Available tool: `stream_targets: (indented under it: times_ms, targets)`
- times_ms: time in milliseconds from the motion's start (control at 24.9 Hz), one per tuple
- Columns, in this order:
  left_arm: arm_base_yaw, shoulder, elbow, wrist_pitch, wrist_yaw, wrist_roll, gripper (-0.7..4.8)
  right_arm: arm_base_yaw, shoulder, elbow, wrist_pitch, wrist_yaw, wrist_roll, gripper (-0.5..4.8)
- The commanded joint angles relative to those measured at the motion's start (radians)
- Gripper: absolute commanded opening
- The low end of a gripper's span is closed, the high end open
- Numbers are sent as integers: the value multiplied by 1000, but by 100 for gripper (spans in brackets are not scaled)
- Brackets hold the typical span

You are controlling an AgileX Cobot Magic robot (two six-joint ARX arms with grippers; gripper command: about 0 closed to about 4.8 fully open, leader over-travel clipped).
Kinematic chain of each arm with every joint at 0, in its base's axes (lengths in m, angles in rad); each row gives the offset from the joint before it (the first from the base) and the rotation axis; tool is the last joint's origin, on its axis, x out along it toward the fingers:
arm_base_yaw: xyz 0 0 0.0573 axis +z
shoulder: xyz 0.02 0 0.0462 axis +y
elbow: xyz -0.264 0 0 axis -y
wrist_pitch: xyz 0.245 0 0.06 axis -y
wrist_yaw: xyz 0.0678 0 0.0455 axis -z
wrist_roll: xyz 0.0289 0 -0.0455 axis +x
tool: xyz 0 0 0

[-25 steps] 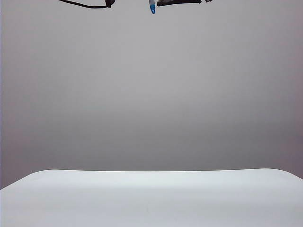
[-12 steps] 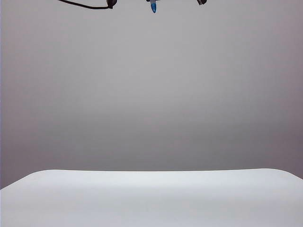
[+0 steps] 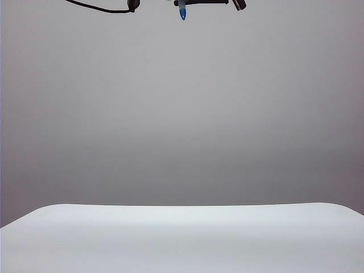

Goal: Pick up the pen and remove the cap.

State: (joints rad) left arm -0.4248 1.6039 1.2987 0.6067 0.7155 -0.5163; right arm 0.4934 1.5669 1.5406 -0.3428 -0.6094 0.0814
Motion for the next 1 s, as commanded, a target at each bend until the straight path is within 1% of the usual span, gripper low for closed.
stream_targets:
  times_ms: [40, 120, 160, 441, 682, 882, 1002]
  targets:
    - [-4, -9, 6, 26, -15, 45, 16, 0, 1, 1, -47, 4, -26, -1]
    - [-2, -9, 6, 23, -28, 62, 10, 0, 1, 1, -67, 10, -38, -1]
    - [4, -9, 6, 22, -38, 72, -6, 0, 1, 1, -80, 13, -45, -1]
    - [4, -9, 7, 19, -102, 121, -6, 0, 1, 1, -130, 60, -91, -1]
    - [4, -9, 7, 17, -129, 115, -6, 0, 1, 0, -157, 89, -111, -1]
    - [4, -9, 7, 18, -129, 89, -6, 0, 1, -16, -160, 97, -115, -1]
    - [4, -9, 7, 20, -129, 90, -6, 0, 1, -31, -160, 105, -121, -1]
